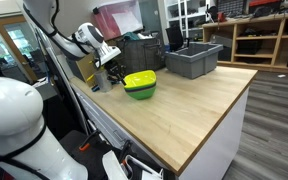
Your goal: Stack the bowls together then move the stack backwards.
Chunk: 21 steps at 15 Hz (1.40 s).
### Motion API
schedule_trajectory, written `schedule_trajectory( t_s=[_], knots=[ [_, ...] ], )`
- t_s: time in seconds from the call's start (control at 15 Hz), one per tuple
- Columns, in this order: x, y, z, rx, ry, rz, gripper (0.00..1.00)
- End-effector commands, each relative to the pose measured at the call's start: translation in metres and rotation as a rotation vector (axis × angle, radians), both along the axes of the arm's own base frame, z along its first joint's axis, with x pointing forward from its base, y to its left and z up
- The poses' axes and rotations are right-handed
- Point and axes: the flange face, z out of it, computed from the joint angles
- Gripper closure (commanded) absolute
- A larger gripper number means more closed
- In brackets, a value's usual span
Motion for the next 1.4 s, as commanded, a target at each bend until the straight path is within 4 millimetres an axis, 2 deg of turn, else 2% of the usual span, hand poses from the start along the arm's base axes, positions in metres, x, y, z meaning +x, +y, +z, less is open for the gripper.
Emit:
schedule_trajectory(
  t_s=[0.0, 0.07, 0.47, 0.73, 1.0, 1.33],
  knots=[
    [0.005, 0.006, 0.033, 0.026, -0.017, -0.053, 0.74],
    [0.008, 0.005, 0.043, 0.034, -0.028, -0.077, 0.73],
    [0.031, 0.000, 0.104, 0.094, -0.057, -0.231, 0.28],
    [0.041, -0.010, 0.129, 0.124, -0.070, -0.358, 0.00],
    [0.052, -0.019, 0.149, 0.139, -0.082, -0.502, 0.00],
    [0.070, -0.021, 0.170, 0.192, -0.015, -0.599, 0.00]
  ],
)
